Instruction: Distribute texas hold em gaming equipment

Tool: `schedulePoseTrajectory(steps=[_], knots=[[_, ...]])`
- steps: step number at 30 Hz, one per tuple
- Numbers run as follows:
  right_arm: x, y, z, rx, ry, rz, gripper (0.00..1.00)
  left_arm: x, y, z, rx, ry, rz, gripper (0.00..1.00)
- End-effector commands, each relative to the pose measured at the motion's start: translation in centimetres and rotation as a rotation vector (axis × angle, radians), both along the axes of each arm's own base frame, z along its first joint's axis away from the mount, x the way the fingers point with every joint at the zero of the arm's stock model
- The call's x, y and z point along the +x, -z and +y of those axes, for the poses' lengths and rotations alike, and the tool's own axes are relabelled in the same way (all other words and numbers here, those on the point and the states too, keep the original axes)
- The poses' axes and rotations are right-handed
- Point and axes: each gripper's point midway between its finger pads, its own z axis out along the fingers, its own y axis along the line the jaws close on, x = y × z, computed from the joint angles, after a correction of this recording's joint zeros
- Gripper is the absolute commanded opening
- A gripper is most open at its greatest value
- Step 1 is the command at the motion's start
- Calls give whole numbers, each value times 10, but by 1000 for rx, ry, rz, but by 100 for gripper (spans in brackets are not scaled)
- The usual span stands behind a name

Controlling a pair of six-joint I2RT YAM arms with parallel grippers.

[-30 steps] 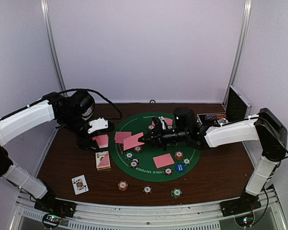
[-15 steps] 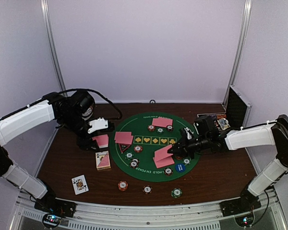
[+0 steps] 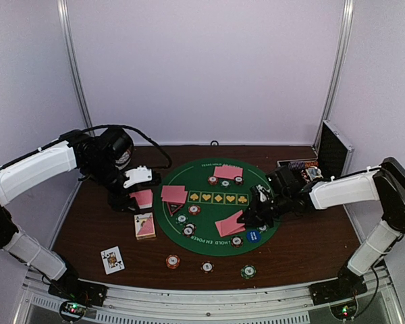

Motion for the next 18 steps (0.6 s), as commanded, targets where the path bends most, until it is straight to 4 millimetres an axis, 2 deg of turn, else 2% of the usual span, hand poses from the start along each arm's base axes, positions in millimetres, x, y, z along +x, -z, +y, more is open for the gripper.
schedulePoseTrajectory(steps=[1, 6, 11, 18], knots=[[2, 5, -3, -99, -21, -38, 11, 2, -12, -4, -37, 16, -24, 22], [0, 4, -16, -175, -21, -65, 31, 1, -11, -5, -36, 15, -20, 22], [2, -11, -26, -230, -22, -106, 43, 1, -13, -5, -41, 18, -21, 22], [15, -49, -20, -222, -22, -188, 49, 0, -12, -4, -38, 18, -18, 22]])
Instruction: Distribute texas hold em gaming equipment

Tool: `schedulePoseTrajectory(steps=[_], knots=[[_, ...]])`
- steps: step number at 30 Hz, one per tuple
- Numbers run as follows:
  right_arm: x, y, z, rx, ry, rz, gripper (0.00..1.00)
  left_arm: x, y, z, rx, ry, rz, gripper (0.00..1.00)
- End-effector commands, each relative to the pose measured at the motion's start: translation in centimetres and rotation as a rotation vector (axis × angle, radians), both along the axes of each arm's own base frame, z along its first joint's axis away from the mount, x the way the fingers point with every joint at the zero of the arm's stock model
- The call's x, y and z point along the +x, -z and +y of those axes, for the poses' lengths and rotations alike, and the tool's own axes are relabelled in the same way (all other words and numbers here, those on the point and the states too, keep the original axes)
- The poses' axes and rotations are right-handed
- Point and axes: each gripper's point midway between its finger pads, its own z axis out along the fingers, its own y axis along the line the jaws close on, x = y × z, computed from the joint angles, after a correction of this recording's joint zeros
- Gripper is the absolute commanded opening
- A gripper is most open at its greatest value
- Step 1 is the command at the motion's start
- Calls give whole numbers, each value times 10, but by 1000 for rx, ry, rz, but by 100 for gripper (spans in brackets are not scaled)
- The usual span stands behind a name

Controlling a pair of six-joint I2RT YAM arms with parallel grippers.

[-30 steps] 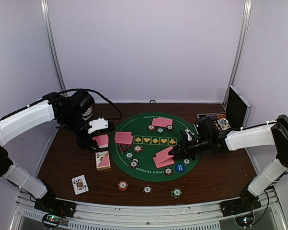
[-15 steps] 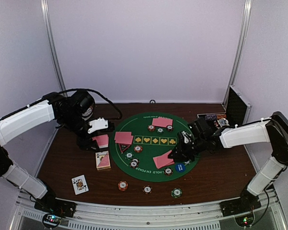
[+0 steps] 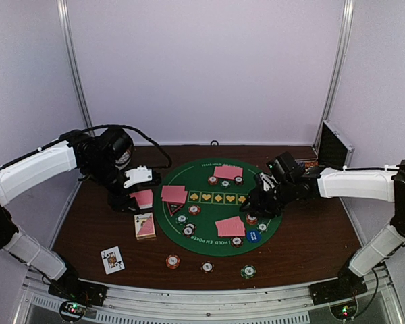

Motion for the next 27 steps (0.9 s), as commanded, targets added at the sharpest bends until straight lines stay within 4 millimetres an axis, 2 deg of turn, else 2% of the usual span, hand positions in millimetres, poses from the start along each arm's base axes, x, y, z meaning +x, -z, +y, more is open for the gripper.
schedulePoseTrajectory(steps=[1, 6, 8, 13, 15, 19, 23, 27], knots=[[9, -30, 4, -6, -11, -85, 50, 1, -12, -4, -34, 16, -22, 22], [14, -52, 31, 51, -53, -124, 58, 0, -10, -3, -28, 15, -20, 22], [12, -48, 40, 64, -68, -105, 59, 0, -11, -3, -30, 15, -22, 22], [13, -24, 58, 38, -109, -76, 59, 0, -10, -3, -31, 16, -18, 22], [17, -28, 69, 60, -119, -84, 59, 0, -10, -3, -30, 16, -21, 22], [17, -58, 108, 184, -163, -114, 61, 0, -10, -2, -27, 16, -22, 22], [1, -92, 154, 343, -222, -114, 69, 1, -9, -3, -27, 14, -16, 22], [-10, -118, 192, 513, -248, -108, 75, 1, -9, -4, -32, 13, -13, 22]])
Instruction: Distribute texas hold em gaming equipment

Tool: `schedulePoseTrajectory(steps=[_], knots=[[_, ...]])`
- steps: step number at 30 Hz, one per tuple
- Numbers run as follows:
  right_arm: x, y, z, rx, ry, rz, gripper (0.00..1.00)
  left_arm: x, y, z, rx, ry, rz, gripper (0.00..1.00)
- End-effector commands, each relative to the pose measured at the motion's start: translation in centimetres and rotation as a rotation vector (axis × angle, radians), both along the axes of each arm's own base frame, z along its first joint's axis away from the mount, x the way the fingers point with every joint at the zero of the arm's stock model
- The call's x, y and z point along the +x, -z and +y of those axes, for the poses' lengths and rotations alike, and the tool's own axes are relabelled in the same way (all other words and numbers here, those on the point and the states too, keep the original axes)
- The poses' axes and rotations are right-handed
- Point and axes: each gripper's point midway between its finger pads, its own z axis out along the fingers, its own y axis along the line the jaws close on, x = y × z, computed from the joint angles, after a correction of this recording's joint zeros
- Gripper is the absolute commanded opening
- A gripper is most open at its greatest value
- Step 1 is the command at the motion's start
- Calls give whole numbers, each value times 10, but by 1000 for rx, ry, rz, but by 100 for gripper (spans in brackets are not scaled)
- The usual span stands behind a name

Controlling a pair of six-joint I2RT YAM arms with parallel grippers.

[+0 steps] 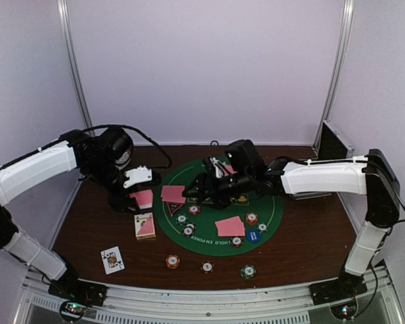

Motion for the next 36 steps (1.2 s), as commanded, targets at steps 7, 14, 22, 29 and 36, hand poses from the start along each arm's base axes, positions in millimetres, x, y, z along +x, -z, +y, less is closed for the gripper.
schedulePoseTrajectory(steps=[7, 14, 22, 29, 36], knots=[[-26, -52, 85, 329, -81, 59, 78, 2, -10, -5, -40, 3, -12, 22], [-29, -52, 106, 385, -94, 87, 78, 3, -12, -7, -49, -2, -16, 22], [-27, -44, 124, 411, -95, 118, 78, 4, -13, -7, -50, -3, -20, 22], [-21, -39, 138, 427, -90, 133, 77, 4, -13, -7, -50, 0, -21, 22], [-11, -29, 147, 442, -52, 144, 76, 3, -13, -7, -52, 1, -17, 22]])
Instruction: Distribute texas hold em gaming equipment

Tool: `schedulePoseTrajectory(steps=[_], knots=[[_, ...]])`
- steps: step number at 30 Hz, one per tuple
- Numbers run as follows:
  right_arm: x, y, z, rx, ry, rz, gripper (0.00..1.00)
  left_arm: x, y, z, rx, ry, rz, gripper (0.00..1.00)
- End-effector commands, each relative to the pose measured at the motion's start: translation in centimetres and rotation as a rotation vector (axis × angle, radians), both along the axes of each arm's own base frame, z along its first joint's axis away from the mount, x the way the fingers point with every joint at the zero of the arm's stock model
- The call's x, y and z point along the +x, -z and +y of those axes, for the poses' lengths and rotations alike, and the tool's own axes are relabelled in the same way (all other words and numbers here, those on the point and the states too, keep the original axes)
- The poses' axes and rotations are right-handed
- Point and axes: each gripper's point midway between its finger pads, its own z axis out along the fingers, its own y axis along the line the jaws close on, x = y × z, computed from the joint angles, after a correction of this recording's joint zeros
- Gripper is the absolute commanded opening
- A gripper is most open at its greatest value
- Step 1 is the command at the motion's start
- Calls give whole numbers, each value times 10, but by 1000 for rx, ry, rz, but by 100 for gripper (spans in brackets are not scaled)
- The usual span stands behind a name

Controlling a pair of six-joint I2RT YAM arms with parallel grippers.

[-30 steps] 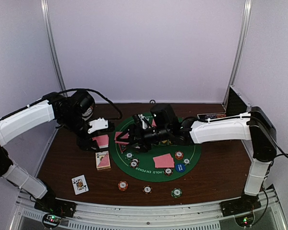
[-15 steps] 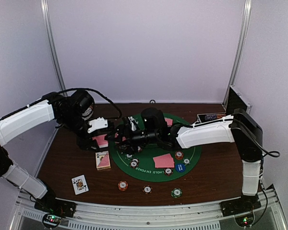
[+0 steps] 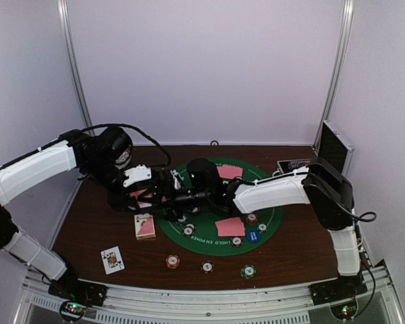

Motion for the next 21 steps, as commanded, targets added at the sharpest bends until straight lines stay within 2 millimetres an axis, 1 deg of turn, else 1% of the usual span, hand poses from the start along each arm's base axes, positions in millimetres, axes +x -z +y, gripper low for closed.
schedulePoseTrajectory(steps=[1, 8, 15, 21], knots=[[15, -17, 9, 75, 54, -18, 76, 1, -12, -8, -41, 30, -25, 22], [25, -9, 13, 77, 99, -1, 74, 0, -11, -8, -39, 30, -26, 22], [26, -1, 21, 65, 79, 21, 73, -1, -12, -8, -44, 34, -28, 22], [28, 13, 14, 16, 77, 44, 74, -3, -12, -7, -44, 40, -30, 22]])
